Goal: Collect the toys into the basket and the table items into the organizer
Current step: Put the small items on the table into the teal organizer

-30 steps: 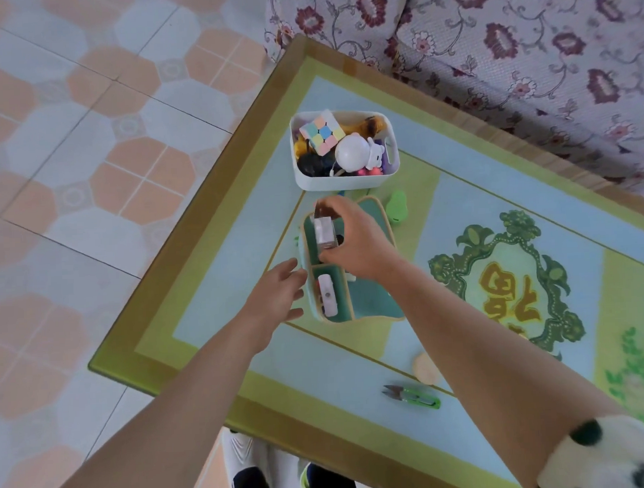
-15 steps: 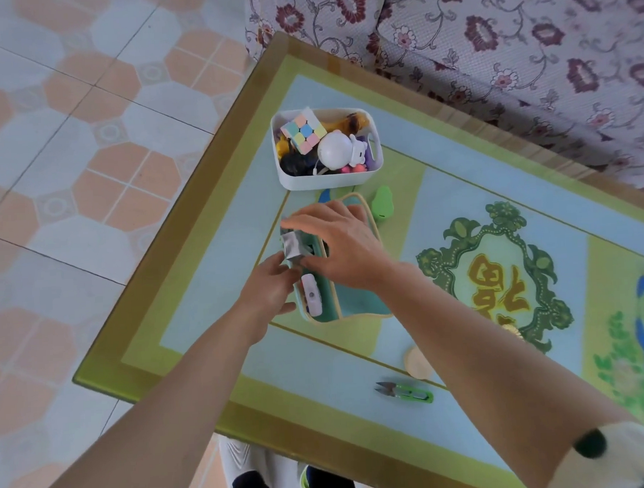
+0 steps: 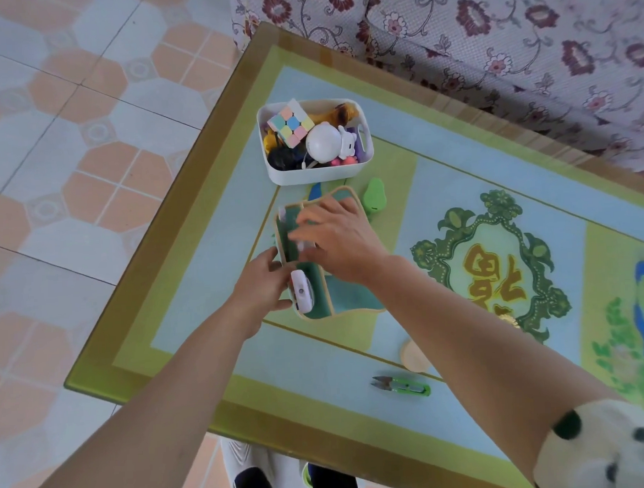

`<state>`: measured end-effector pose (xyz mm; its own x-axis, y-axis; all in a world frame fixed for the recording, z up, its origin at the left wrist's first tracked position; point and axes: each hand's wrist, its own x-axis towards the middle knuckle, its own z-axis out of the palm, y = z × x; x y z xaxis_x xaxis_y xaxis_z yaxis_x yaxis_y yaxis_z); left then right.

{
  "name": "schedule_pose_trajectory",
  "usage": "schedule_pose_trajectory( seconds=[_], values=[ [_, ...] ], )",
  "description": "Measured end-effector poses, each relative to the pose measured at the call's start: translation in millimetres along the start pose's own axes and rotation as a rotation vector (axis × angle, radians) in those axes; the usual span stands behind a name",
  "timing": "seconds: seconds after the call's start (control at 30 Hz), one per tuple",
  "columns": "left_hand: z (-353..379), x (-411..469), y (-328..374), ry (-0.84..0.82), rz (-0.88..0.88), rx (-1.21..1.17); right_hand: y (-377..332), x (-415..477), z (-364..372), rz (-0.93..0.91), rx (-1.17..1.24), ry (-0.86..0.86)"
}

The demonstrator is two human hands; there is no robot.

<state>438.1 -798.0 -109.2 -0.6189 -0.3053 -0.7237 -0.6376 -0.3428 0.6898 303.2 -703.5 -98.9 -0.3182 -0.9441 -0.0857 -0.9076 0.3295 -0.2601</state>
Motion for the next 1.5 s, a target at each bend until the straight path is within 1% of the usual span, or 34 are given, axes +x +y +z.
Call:
schedule_pose_trajectory(
  seconds=[0.07, 0.2, 0.4, 0.5, 0.63, 0.77, 0.93, 1.1, 1.3, 1.5],
  values=[
    [1, 2, 1, -0.003, 0.003, 0.002, 2, -4, 10, -0.006, 0.001, -0.024],
    [-1, 4, 0, -0.005, -0.016, 0.010, 2, -5, 14, 0.006, 0.059, 0.011],
    [3, 7, 4, -0.010, -0.020, 0.084, 7, -11, 2, 0.106, 0.200, 0.140],
    [2, 5, 5, 0.007, -0.027, 0.105, 21, -19, -9, 0.239, 0.261, 0.208],
    [-4, -2, 4, 0.048, -0.046, 0.130, 49, -36, -20, 0.500, 0.324, 0.264],
    [-10, -4, 5, 0.110, -0.057, 0.208, 80, -43, -22, 0.703, 0.357, 0.189],
    [-15, 1, 7, 0.156, -0.078, 0.231, 106, -35, -8, 0.832, 0.387, 0.084],
    [-7, 3, 13, 0.177, -0.072, 0.208, 118, -9, 16, 0.849, 0.383, -0.030],
    [4, 10, 19, 0.222, -0.068, 0.165, 125, 18, 43, 0.794, 0.250, -0.106],
    [15, 8, 24, 0.260, -0.080, 0.127, 137, 15, 52, 0.694, 0.126, -0.111]
  ],
)
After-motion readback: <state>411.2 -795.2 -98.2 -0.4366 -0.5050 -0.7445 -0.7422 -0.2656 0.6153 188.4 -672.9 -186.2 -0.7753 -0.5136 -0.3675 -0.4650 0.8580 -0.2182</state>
